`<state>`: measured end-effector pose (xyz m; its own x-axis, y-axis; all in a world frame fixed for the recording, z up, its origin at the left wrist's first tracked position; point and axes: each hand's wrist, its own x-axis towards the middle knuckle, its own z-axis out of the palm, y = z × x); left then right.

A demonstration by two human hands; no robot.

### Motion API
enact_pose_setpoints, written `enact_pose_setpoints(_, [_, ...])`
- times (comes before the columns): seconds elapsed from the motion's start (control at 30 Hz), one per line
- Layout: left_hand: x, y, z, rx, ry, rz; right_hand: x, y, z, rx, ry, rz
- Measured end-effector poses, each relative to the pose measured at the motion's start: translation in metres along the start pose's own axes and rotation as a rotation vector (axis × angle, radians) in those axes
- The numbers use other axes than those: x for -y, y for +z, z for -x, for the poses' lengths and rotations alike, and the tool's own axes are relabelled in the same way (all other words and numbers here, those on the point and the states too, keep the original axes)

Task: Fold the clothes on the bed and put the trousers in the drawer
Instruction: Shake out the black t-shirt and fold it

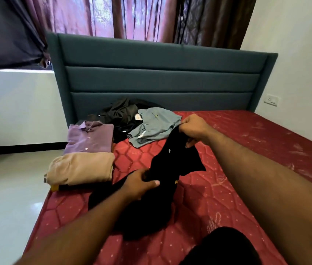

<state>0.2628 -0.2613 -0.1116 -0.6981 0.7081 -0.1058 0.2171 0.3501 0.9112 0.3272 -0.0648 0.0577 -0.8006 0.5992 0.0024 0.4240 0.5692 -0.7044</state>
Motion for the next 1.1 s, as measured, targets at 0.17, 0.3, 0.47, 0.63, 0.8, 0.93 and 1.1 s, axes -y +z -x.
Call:
enact_pose_setpoints(0.17, [-0.007,0.034,-0.017,-0.246,-0.156,0.38,0.018,-0.012,-0.005,-0.076,-0.004,-0.099])
enact_pose_setpoints(0.3, [-0.052,-0.029,-0.034,-0.43,-0.033,0.538,0.008,-0.035,-0.029,-0.027,0.121,-0.225])
enact_pose_setpoints(0.47, [-0.13,-0.129,-0.052,-0.513,0.235,0.389,-0.004,-0.051,-0.06,0.019,0.001,-0.418])
enact_pose_setpoints(0.63, [-0.214,-0.199,-0.049,-0.594,0.379,0.055,0.017,-0.068,-0.064,0.301,-0.242,-0.371])
enact_pose_setpoints(0.8, [-0.265,-0.24,-0.036,-0.361,0.307,-0.17,0.067,-0.08,-0.056,-0.095,-0.309,-0.409])
enact_pose_setpoints(0.93, [-0.272,-0.263,-0.025,-0.268,0.268,-0.249,0.094,-0.102,-0.06,-0.21,-0.253,-0.452])
enact_pose_setpoints(1.1, [-0.273,-0.275,-0.033,-0.369,0.264,-0.494,0.107,-0.121,-0.066,-0.307,-0.29,-0.471])
